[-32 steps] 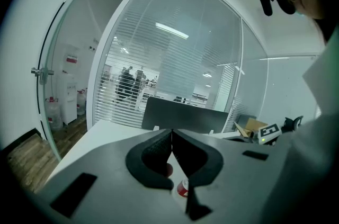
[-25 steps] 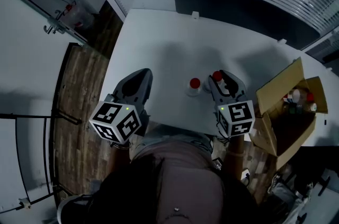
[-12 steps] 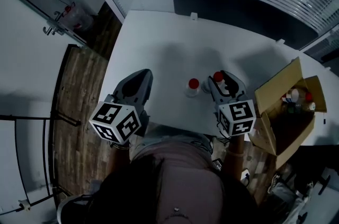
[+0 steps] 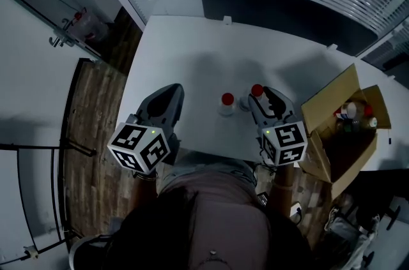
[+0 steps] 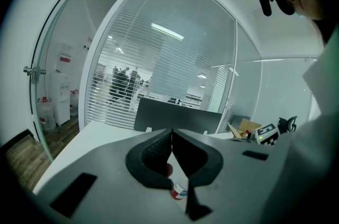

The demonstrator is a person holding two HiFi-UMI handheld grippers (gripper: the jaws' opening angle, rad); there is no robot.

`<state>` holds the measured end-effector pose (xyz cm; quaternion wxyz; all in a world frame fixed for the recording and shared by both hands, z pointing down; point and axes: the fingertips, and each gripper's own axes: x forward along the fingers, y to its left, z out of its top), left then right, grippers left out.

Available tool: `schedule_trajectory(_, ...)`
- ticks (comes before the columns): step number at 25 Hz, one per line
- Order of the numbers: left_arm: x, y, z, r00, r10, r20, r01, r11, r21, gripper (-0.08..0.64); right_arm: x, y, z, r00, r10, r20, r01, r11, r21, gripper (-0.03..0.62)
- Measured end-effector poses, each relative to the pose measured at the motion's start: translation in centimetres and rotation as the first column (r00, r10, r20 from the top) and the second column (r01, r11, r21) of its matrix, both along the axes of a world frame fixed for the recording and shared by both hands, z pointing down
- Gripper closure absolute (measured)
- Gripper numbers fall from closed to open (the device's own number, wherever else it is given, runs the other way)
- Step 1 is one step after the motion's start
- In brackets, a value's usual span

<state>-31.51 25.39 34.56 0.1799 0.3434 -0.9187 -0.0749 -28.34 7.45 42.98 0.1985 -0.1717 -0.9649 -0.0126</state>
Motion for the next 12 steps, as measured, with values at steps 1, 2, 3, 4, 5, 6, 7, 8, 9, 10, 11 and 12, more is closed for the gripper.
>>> schedule_trajectory(1, 0.1, -0.1, -0.1, 1.000, 0.002, 0.000, -0.002, 1.000, 0.001, 0.551, 0.2, -0.1, -0.1, 1.000, 0.002, 0.003, -0.002, 1.000, 0.001, 0.420)
schedule_trajectory(2, 0.2, -0.3, -0.1, 1.000, 0.004, 0.001, -0.004, 1.000, 0.001, 0.551, 0.3, -0.2, -0.2, 1.000, 0.004, 0.007, -0.004, 1.000, 0.002, 0.420)
schedule_trajectory(3, 0.3, -0.4, -0.2, 1.000, 0.006, 0.001, -0.006, 1.000, 0.002, 0.551, 0.5, -0.4, -0.4, 1.000, 0.006, 0.011, -0.006, 1.000, 0.004, 0.420)
schedule_trajectory(4, 0.5, -0.6, -0.2, 1.000, 0.008, 0.002, -0.008, 1.000, 0.001, 0.551, 0.7, -0.5, -0.7, 1.000, 0.008, 0.014, -0.008, 1.000, 0.007, 0.420)
schedule_trajectory(5, 0.6, -0.8, -0.3, 1.000, 0.009, 0.003, -0.009, 1.000, 0.000, 0.551, 0.9, -0.7, -0.9, 1.000, 0.009, 0.017, -0.009, 1.000, 0.010, 0.420)
schedule_trajectory(6, 0.8, -0.9, -0.3, 1.000, 0.010, 0.004, -0.010, 1.000, 0.000, 0.551, 1.1, -0.9, -1.2, 1.000, 0.011, 0.021, -0.012, 1.000, 0.013, 0.420)
schedule_trajectory(7, 0.9, -1.1, -0.4, 1.000, 0.011, 0.005, -0.011, 1.000, 0.001, 0.551, 1.4, -1.0, -1.5, 1.000, 0.014, 0.025, -0.014, 1.000, 0.016, 0.420)
schedule_trajectory(8, 1.1, -1.3, -0.4, 1.000, 0.012, 0.005, -0.012, 1.000, 0.003, 0.551, 1.6, -1.2, -1.8, 0.999, 0.016, 0.032, -0.016, 1.000, 0.018, 0.420)
schedule_trajectory(9, 1.3, -1.5, -0.5, 1.000, 0.012, 0.005, -0.012, 1.000, 0.005, 0.551, 1.9, -1.4, -2.1, 0.999, 0.016, 0.039, -0.017, 1.000, 0.019, 0.421)
schedule_trajectory(10, 1.5, -1.7, -0.5, 1.000, 0.013, 0.005, -0.013, 1.000, 0.008, 0.551, 2.2, -1.5, -2.4, 0.999, 0.015, 0.047, -0.016, 1.000, 0.020, 0.422)
schedule_trajectory(11, 1.7, -1.9, -0.5, 1.000, 0.014, 0.005, -0.014, 1.000, 0.010, 0.551, 2.5, -1.7, -2.7, 0.998, 0.015, 0.055, -0.016, 1.000, 0.021, 0.422)
schedule_trajectory(12, 2.0, -2.1, -0.6, 1.000, 0.015, 0.005, -0.015, 1.000, 0.013, 0.551, 2.8, -1.9, -3.0, 0.998, 0.015, 0.062, -0.016, 1.000, 0.023, 0.423)
